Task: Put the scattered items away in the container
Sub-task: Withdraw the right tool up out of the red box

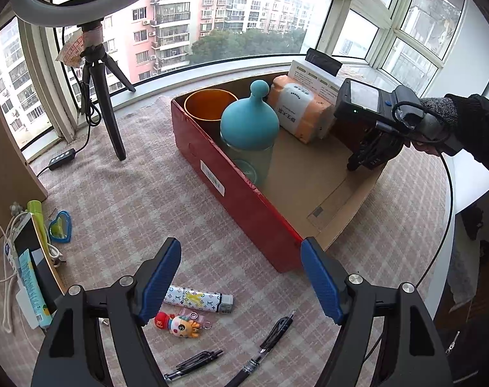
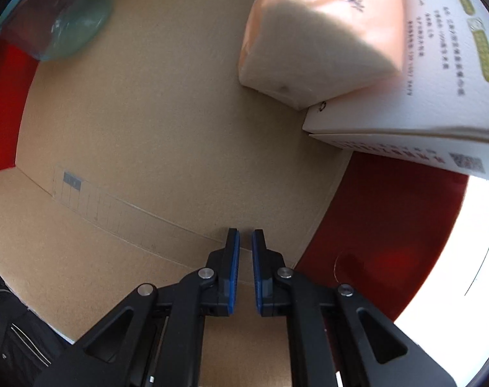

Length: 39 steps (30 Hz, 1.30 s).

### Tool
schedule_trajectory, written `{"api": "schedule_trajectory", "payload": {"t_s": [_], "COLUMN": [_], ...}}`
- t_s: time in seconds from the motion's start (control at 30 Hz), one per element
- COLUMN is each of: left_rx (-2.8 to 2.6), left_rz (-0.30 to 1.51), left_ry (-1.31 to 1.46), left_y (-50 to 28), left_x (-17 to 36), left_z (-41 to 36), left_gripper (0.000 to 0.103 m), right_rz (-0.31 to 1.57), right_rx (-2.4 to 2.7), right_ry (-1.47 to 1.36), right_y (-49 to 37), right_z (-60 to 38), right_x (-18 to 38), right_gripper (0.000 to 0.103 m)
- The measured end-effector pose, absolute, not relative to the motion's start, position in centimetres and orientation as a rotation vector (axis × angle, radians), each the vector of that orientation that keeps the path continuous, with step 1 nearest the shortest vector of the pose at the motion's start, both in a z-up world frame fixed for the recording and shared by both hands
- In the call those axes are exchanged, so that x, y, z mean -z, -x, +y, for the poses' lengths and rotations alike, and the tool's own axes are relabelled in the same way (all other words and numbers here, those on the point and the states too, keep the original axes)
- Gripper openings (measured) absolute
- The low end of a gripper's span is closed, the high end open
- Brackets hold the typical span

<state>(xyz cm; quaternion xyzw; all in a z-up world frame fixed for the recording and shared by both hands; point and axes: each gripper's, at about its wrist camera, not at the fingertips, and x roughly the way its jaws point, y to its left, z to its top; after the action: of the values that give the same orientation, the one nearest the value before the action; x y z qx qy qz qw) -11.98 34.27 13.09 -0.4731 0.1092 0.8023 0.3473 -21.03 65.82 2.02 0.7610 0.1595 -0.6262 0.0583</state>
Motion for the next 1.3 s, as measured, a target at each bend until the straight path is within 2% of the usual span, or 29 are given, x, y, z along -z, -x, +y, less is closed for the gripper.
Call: {"api": "schedule_trajectory", "payload": {"t_s": [0.13,0.3,0.53,0.63,0.83,1.0,1.13,1.2,1.27,1.3], "left_rx": [-2.088,-2.097,-2.124,-2.139,-2.155,-2.191,-2.261,-2.304,-2.336,-2.351], "left_rz": [0.28,0.271,0.25,0.234,0.221,0.206,0.185,0.167,0.16,0.157], "left_ry": [1.227,1.234,1.246,1.252,1.255,1.268,1.3,1.328,1.356,1.371], "left_y": [12.0,12.2,12.3,12.4,12.5,12.2,11.6,11.2,10.6,10.3], "left_x": [-13.2,-13.1,-13.1,-13.1,-13.1,-13.3,-13.5,-13.4,-13.2,-13.0], "left_z": [34.1,33.8,32.6,31.9,31.1,29.6,26.4,24.4,22.6,21.7], "left_gripper": [0.075,0.075,0.075,0.075,0.075,0.075,0.075,0.075,0.075,0.075], "right_rz": [0.352,0.179,0.184,0.183,0.173,0.221,0.136,0.056,-0.025,-0.073], "right_rx": [1.965,1.818,1.615,1.604,1.617,1.676,1.817,1.935,2.047,2.104], "right_ry": [-2.2,-2.007,-1.977,-2.017,-2.085,-2.112,-2.009,-1.909,-1.802,-1.749], "right_y": [22.3,23.2,24.3,25.1,26.6,27.5,28.4,28.4,28.3,27.9], "right_z": [65.1,59.5,54.0,54.0,55.7,56.9,58.0,58.8,59.5,59.9], "right_x": [-3.7,-4.6,-2.2,-1.2,-0.9,-1.0,-3.2,-5.2,-7.3,-8.1], "right_gripper": [0.009,0.009,0.009,0.009,0.002,0.003,0.007,0.015,0.039,0.042]}}
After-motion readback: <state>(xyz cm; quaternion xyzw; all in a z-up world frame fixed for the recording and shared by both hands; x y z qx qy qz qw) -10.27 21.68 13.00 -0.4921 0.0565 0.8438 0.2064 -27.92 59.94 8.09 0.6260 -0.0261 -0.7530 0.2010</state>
